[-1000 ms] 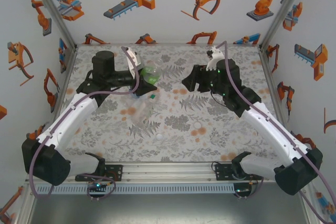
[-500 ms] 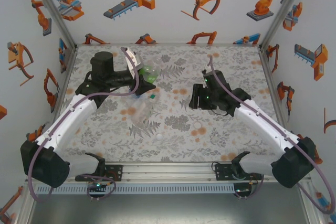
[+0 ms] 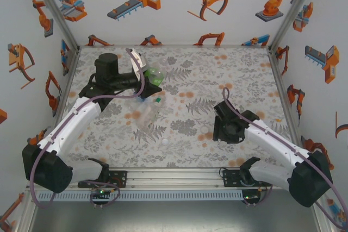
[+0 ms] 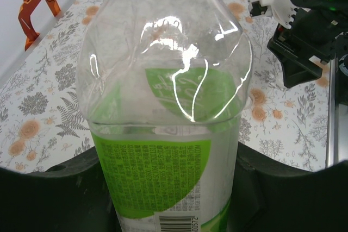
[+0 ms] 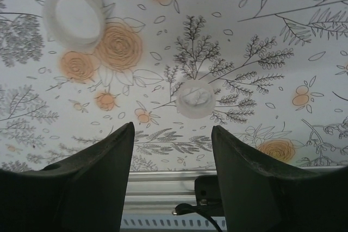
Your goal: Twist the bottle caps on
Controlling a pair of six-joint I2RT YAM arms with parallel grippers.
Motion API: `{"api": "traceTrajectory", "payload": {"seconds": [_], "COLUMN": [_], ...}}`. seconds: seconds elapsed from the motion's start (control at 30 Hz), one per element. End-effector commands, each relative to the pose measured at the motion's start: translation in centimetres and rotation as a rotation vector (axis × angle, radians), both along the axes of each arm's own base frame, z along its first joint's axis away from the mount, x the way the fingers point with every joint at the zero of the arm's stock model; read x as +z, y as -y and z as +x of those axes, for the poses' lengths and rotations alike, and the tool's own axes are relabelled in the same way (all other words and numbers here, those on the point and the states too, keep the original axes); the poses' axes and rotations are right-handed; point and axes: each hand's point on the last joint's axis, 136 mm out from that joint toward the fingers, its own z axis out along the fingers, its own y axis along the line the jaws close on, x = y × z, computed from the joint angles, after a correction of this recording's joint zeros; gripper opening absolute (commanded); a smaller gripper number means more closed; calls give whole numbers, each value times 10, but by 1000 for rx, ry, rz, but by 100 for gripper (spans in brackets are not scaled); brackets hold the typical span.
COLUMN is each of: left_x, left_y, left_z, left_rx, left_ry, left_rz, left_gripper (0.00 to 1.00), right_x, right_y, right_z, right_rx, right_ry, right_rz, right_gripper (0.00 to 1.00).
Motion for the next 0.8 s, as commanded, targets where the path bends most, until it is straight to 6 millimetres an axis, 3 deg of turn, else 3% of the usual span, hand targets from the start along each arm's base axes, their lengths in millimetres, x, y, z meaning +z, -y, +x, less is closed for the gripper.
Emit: {"api": "traceTrajectory", "payload": {"seconds": [0.0,0.37,0.77], "left_x": [2,2,0], "left_y": [3,4,5], "left_z": [-3,-2,-1], "left_rx": [-16,-21,-25], "left_ry": [4,-3,-15], "left_rz": [-13,-19,-20], "left_gripper": [3,3,3], "right_x": [-9,-42,-51], "right_y": [10,15,16], "right_z": [0,-1,2], "right_rx": [-66,-123,-117], "right_ry": [11,-17,-29], "right_rz": [-36,-3,-13], "right_gripper": [55,51,40]}}
